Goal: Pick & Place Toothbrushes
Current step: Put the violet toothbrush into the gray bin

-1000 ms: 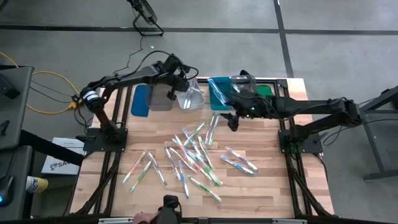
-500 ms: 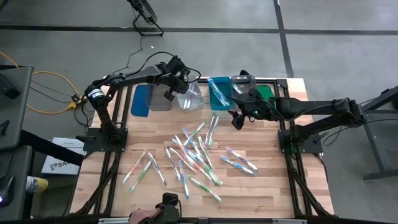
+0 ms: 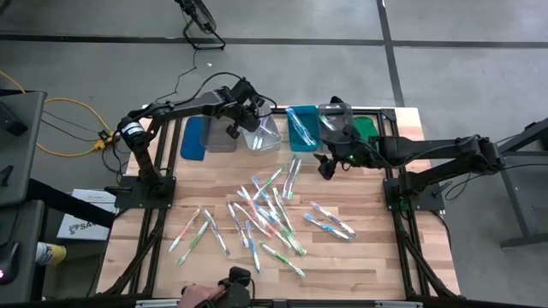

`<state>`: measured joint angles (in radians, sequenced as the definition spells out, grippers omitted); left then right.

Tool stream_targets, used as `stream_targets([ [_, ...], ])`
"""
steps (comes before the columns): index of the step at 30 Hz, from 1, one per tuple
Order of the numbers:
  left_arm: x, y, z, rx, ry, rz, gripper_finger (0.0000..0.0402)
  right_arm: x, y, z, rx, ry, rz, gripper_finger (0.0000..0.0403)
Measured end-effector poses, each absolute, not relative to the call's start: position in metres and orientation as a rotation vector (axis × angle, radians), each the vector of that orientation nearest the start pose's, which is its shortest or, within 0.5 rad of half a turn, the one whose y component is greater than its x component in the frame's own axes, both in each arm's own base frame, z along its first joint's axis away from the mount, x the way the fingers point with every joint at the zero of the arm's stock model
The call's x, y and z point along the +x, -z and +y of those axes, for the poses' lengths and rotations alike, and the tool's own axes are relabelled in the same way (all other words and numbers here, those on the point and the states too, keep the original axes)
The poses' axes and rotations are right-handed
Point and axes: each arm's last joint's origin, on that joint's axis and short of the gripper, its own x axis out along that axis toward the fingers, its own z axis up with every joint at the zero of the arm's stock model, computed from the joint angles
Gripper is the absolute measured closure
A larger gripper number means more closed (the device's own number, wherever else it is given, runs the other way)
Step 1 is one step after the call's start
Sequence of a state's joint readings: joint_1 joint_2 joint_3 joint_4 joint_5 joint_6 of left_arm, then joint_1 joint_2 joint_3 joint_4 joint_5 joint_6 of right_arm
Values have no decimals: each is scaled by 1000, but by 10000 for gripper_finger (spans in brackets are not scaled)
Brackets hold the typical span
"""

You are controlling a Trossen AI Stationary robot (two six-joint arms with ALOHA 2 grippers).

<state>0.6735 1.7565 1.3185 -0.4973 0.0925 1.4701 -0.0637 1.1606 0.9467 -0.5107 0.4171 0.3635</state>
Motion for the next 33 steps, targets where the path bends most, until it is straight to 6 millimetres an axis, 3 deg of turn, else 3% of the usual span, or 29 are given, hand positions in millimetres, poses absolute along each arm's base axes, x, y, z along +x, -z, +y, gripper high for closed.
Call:
stream_targets([
  [9, 295, -237, 233, 1048, 201, 1041, 387, 237, -282, -19, 203, 554, 628, 138],
  [21, 301, -215, 241, 1071, 193, 1153, 385, 238, -283, -18, 174, 564, 613, 138],
  [33, 300, -214, 242, 1075, 175, 1192, 325, 238, -283, -18, 178, 562, 612, 138],
])
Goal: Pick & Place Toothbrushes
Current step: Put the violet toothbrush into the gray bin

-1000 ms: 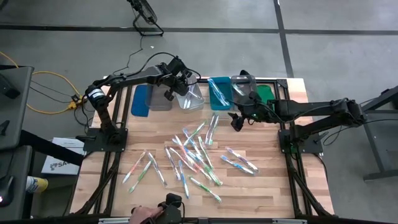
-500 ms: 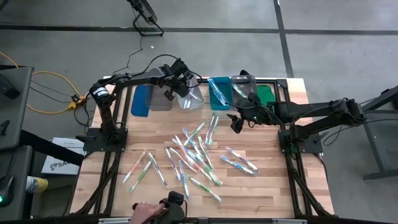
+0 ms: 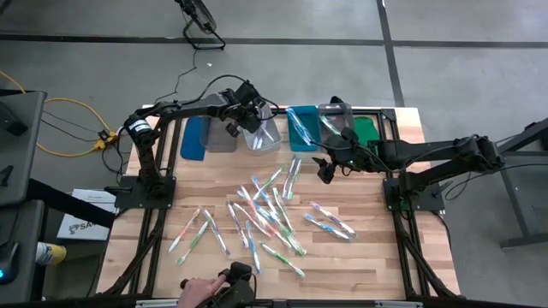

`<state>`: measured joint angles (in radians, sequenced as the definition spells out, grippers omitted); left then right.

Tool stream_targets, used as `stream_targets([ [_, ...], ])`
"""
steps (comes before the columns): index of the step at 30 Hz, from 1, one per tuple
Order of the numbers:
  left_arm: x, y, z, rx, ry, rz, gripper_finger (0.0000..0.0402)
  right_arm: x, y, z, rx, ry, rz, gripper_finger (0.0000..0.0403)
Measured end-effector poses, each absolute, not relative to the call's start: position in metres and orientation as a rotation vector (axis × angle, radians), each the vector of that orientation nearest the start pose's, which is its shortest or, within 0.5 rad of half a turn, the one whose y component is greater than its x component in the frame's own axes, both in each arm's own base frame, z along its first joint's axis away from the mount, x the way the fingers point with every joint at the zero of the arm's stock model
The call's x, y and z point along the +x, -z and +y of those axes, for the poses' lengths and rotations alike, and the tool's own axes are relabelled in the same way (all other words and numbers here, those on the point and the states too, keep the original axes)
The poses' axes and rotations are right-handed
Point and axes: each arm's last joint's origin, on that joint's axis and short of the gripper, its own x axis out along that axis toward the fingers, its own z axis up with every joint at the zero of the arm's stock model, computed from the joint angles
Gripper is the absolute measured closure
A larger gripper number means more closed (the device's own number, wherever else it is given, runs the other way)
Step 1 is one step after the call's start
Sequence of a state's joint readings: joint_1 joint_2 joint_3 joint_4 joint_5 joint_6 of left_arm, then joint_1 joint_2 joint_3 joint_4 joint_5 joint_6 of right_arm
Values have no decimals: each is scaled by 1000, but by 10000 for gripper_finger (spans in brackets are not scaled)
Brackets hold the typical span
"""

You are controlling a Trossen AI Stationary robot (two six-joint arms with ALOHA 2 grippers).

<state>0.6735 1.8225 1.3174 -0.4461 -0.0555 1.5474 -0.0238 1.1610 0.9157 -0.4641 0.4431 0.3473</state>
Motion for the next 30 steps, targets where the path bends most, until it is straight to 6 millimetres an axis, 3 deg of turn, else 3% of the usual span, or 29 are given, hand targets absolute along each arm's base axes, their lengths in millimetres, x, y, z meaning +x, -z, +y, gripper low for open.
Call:
stream_targets([
  [6, 300, -216, 242, 1045, 148, 1209, 273, 238, -283, -18, 186, 564, 610, 138],
  [10, 302, -233, 245, 968, 83, 1240, 254, 238, -283, -18, 197, 552, 617, 138],
  [16, 298, -266, 240, 836, 40, 1165, 262, 234, -277, -15, 253, 480, 695, 138],
  [22, 284, -283, 222, 760, 77, 1008, 286, 226, -268, -1, 358, 420, 832, 138],
  [30, 270, -280, 192, 747, 59, 796, 305, 214, -257, 36, 434, 380, 992, 138],
])
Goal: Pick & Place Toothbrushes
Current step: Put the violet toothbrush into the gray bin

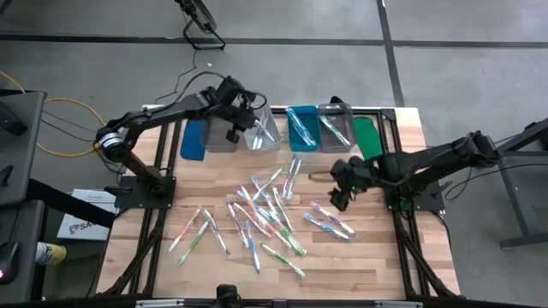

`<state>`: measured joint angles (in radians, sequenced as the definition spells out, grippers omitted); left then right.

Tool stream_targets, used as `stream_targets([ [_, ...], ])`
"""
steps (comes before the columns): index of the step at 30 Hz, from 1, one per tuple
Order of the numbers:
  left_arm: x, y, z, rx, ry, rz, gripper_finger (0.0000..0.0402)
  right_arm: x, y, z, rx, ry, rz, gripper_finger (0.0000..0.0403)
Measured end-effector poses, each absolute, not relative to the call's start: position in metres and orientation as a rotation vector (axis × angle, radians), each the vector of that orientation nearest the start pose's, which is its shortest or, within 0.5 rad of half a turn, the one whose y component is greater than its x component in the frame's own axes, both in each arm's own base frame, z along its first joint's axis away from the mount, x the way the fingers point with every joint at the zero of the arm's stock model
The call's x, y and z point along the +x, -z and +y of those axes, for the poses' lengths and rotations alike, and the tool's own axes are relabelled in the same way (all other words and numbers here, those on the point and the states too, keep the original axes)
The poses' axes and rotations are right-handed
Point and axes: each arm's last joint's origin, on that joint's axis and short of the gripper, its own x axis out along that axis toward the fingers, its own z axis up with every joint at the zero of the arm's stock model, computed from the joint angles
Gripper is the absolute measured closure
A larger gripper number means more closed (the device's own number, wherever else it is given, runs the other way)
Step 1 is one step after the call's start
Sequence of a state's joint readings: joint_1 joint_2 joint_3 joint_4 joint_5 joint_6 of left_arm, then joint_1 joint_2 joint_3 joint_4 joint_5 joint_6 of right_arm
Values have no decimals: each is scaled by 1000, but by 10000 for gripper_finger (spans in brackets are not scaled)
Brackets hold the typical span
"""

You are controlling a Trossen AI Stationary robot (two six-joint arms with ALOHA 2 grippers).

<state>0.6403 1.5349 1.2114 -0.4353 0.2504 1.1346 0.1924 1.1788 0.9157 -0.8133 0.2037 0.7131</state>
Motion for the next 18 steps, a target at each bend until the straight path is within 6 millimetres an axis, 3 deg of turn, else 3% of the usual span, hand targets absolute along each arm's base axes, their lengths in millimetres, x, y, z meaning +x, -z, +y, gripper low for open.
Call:
stream_targets([
  [10, 273, -266, 142, 826, 14, 626, 306, 225, -219, 83, 382, 362, 1169, 138],
  [18, 273, -242, 123, 834, 7, 529, 306, 235, -187, 101, 507, 462, 1295, 138],
])
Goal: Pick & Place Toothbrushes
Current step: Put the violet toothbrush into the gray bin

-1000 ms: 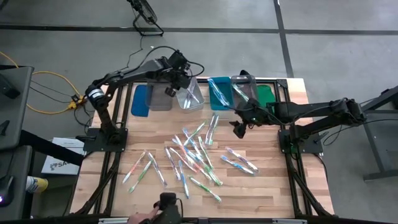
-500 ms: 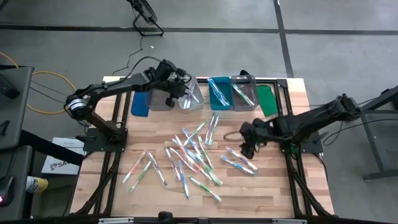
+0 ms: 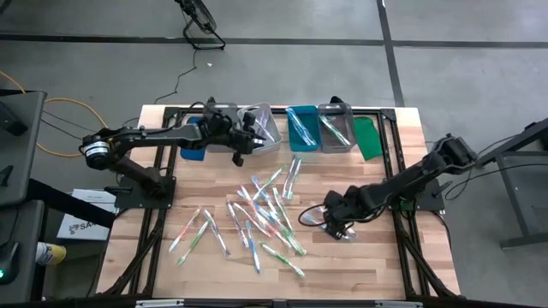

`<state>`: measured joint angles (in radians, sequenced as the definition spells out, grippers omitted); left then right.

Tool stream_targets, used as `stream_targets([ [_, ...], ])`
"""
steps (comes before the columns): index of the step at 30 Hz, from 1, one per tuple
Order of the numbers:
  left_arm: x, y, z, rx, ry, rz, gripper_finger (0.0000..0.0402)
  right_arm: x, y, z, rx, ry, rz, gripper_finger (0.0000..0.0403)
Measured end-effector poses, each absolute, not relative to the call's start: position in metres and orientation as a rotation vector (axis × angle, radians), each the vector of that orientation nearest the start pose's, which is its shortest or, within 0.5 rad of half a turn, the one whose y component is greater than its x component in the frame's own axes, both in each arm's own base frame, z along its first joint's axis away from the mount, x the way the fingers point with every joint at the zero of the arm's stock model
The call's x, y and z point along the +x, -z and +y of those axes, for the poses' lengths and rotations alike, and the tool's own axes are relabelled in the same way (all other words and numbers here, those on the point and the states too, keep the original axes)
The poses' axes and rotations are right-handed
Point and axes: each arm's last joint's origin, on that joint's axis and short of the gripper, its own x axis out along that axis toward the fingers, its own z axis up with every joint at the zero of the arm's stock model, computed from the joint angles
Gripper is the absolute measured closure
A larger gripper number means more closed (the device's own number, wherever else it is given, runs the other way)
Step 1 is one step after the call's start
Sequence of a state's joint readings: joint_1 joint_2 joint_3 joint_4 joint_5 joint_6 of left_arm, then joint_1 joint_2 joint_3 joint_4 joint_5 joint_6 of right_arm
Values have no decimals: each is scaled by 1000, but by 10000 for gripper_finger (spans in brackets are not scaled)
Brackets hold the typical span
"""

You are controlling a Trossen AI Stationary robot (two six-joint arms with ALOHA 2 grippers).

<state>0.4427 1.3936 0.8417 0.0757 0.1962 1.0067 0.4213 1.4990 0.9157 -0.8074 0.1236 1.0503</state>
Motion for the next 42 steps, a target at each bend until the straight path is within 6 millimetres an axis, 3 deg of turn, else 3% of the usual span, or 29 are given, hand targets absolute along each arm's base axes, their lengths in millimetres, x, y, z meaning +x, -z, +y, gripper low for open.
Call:
stream_targets([
  [3, 270, -234, 122, 832, 0, 515, 306, 239, -176, 105, 558, 494, 1337, 138],
  [13, 270, -236, 121, 831, 30, 486, 306, 253, -145, 101, 659, 582, 1438, 138],
  [24, 269, -235, 120, 827, 46, 485, 306, 258, -148, 86, 703, 529, 1476, 169],
  [42, 269, -234, 120, 823, 52, 492, 306, 256, -148, 80, 627, 599, 1450, 170],
])
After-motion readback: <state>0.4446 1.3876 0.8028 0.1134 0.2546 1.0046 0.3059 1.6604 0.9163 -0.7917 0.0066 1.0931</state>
